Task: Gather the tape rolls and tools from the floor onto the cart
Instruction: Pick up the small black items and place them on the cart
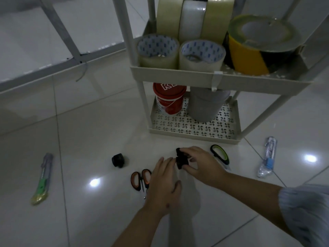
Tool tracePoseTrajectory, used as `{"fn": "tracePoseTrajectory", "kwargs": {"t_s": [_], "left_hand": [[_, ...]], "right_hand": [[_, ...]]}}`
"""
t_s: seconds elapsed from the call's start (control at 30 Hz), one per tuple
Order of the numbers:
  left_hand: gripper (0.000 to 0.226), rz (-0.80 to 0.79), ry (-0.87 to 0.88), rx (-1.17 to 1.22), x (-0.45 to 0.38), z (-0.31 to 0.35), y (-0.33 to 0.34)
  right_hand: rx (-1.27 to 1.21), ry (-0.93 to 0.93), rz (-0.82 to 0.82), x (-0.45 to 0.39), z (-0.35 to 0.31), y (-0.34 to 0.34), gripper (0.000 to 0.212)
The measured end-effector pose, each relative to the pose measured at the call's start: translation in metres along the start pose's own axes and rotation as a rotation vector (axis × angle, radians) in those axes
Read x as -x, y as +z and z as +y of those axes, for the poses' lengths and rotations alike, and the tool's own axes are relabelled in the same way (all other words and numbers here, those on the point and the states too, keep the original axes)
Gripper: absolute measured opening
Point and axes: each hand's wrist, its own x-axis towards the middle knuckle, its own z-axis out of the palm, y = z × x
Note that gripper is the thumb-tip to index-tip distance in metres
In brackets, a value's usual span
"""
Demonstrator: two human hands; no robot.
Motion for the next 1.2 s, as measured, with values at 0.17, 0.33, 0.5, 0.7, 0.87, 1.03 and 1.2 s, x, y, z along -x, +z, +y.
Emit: {"fn": "tracePoseTrajectory", "kwargs": {"t_s": [0.17, 0.33, 0.5, 0.7, 0.87, 1.03, 1.2], "left_hand": [[0.064, 0.102, 0.206, -0.062, -0.017, 0.025, -0.029], [0.055, 0.179, 0.402, -0.064, -0.031, 0.064, -0.054], [0.055, 0.256, 0.608, -0.100, -0.047, 0.107, -0.085], [0.065, 0.308, 0.700, -0.455, -0.074, 0.148, -0.111], [0.068, 0.170, 0.442, -0.597, -0.090, 0.157, -0.114], [0.077, 0.223, 0.490, -0.575, -0.090, 0.148, -0.111], [0.074, 0.335, 0.575, -0.426, -0.085, 0.128, -0.111]], "right_hand": [[-0.063, 0.014, 0.149, 0.006, -0.020, -0.041, 0.044], [-0.009, -0.108, 0.368, 0.024, -0.043, -0.085, 0.043], [0.118, -0.262, 0.578, 0.038, -0.072, -0.141, 0.043], [0.268, -0.290, 0.750, 0.027, -0.087, -0.185, 0.037], [0.401, -0.192, 0.689, 0.002, -0.080, -0.191, 0.034], [0.438, -0.203, 0.597, -0.012, -0.079, -0.186, 0.035], [0.404, -0.209, 0.708, -0.008, -0.074, -0.177, 0.030]]}}
